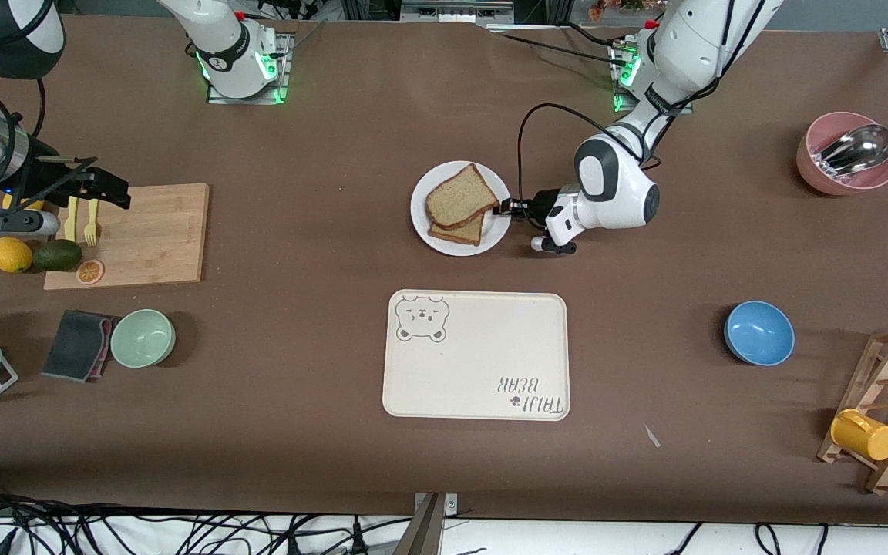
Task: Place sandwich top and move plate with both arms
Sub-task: 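Close the left gripper on the plate rim, then slide the plate with the left gripper onto the Taiji Bear tray, then open the left gripper and release the plate rim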
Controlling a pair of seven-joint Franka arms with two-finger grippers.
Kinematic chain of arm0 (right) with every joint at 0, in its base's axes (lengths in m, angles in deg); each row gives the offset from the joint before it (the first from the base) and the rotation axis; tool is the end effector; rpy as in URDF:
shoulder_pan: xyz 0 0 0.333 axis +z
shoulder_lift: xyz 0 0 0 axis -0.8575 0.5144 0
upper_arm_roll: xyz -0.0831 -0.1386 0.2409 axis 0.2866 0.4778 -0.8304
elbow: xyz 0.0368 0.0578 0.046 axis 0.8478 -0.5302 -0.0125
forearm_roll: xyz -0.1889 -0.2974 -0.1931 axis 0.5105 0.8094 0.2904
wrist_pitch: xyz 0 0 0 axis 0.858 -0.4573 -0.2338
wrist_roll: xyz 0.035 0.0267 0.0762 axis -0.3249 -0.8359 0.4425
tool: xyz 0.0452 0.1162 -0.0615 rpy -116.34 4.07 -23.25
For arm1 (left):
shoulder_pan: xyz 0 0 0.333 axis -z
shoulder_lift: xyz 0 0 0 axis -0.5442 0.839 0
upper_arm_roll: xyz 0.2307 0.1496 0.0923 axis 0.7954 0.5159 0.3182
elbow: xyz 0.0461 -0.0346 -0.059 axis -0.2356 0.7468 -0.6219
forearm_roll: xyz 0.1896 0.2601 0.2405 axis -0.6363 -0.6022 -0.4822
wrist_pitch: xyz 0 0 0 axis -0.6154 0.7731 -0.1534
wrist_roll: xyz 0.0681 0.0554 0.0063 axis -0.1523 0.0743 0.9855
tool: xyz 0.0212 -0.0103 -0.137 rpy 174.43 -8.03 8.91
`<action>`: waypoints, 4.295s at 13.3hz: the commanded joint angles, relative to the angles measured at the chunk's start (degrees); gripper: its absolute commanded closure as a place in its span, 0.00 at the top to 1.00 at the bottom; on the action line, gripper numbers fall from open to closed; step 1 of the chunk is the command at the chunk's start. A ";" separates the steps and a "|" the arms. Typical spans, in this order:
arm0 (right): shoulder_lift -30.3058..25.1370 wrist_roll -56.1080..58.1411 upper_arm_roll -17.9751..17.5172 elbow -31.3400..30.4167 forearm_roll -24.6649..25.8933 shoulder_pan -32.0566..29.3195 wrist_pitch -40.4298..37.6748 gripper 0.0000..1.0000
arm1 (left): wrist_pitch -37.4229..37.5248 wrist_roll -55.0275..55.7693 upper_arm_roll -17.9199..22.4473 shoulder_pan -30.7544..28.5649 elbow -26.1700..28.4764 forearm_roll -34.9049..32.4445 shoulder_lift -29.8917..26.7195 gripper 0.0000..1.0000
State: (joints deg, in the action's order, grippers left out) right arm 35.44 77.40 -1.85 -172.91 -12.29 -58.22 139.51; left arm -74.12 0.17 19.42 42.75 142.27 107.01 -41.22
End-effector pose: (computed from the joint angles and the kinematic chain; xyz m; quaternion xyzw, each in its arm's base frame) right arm 0.5642 0.0112 0.4755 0.9984 -0.0041 -0.0555 0.0111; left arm 0.4038 -0.3027 0.0767 0.9061 0.0443 -0.1644 0.3872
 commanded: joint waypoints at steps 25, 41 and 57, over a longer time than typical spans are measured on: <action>-0.70 0.09 -0.31 -3.38 3.03 0.67 7.86 1.00 | 4.71 -1.34 3.29 -2.75 -24.16 17.44 5.80 0.00; -3.76 0.10 -0.13 -6.87 2.85 0.58 9.34 1.00 | 0.93 0.36 12.60 6.39 -40.26 13.90 19.60 0.00; 1.05 0.36 -0.13 9.71 -2.25 0.14 -7.70 1.00 | 1.46 0.89 16.21 5.79 -25.98 10.24 9.88 0.38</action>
State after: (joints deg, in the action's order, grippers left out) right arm 35.23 77.54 -1.87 -165.72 -13.36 -58.02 133.53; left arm -73.18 0.71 35.54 49.72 109.04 120.69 -25.24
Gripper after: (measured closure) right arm 0.000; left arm 0.670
